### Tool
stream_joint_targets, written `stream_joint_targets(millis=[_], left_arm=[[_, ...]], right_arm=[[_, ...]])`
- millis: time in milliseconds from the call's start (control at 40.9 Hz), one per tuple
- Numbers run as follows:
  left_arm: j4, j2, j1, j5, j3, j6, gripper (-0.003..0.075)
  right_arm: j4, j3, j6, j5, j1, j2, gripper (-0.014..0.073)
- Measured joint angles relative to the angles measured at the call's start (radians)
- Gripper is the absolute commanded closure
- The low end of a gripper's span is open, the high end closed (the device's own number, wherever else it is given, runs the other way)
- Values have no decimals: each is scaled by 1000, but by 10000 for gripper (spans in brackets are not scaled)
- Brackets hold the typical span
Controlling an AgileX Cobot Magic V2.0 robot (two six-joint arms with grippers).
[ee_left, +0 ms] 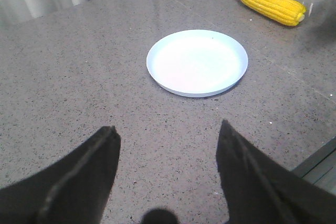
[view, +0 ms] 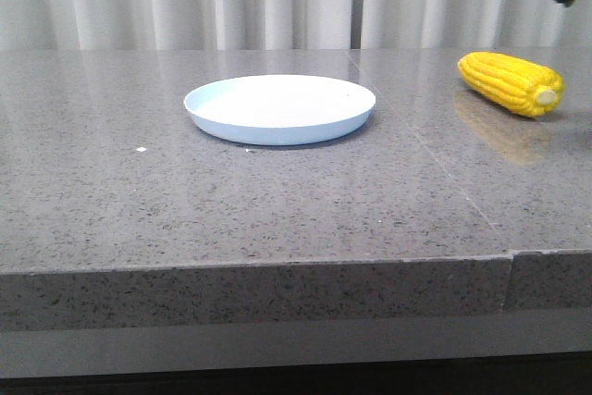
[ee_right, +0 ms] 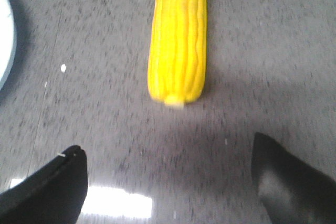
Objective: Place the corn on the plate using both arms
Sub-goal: 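Lower the right gripper onto the yellow corn cob and close it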
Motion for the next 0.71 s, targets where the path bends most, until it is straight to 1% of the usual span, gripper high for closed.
stream_joint_targets(millis=[171,367,562,709], left_arm=[[0,0,0,0,0,0,324],[0,0,0,0,0,0,324],[0,0,0,0,0,0,324],[0,0,0,0,0,0,324]], right_arm=[[0,-135,0,-11,0,160,-62],[0,-254,0,-35,0,322,-62],[0,-326,-6,-58,0,458,-62],[-9,-342,-6,-64,0,509,-62]])
